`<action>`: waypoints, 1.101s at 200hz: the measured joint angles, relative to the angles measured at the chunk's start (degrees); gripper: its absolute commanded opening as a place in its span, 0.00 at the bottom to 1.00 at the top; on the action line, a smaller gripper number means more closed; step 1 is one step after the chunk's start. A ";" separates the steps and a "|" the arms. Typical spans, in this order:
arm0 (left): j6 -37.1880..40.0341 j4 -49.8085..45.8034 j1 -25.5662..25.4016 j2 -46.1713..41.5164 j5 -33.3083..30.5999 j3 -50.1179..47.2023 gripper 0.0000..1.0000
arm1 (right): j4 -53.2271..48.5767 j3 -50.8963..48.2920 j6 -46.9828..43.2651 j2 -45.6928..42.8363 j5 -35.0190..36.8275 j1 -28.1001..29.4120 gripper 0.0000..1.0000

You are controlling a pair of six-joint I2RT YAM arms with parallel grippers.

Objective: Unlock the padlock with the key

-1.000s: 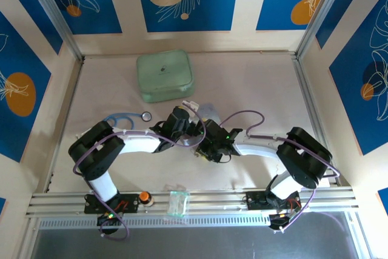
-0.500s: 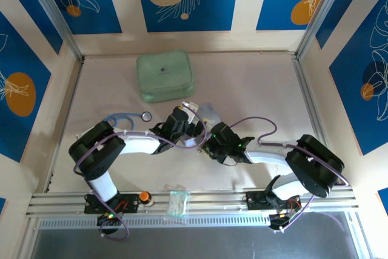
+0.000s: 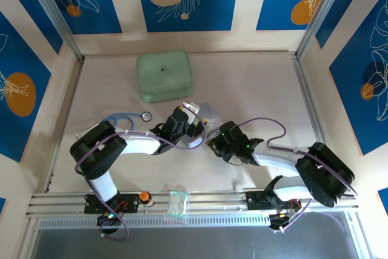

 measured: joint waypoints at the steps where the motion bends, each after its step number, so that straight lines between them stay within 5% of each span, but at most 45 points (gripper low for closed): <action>1: 0.00 0.02 0.00 0.00 0.00 0.00 0.87 | -0.09 0.00 -0.09 -0.07 -0.09 -0.13 0.12; 69: 0.02 1.60 0.00 0.11 -0.37 -0.72 0.87 | 0.44 -2.67 -1.57 1.05 -3.76 -6.14 0.11; 127: 1.40 5.05 0.00 0.37 -0.48 -2.23 0.87 | -2.89 0.59 -3.52 1.38 -2.36 -5.84 0.14; 145: 1.42 5.05 0.00 0.37 -0.59 -2.21 0.88 | -10.80 4.42 -6.67 -0.52 1.97 -4.33 0.22; 163: 1.42 4.83 0.00 0.33 -0.59 -2.08 0.88 | -17.29 8.31 -11.65 -1.68 6.38 -0.92 0.47; 220: 1.31 2.86 0.00 -0.17 -0.24 -1.44 0.88 | -21.18 8.96 -30.10 0.72 11.50 5.16 0.63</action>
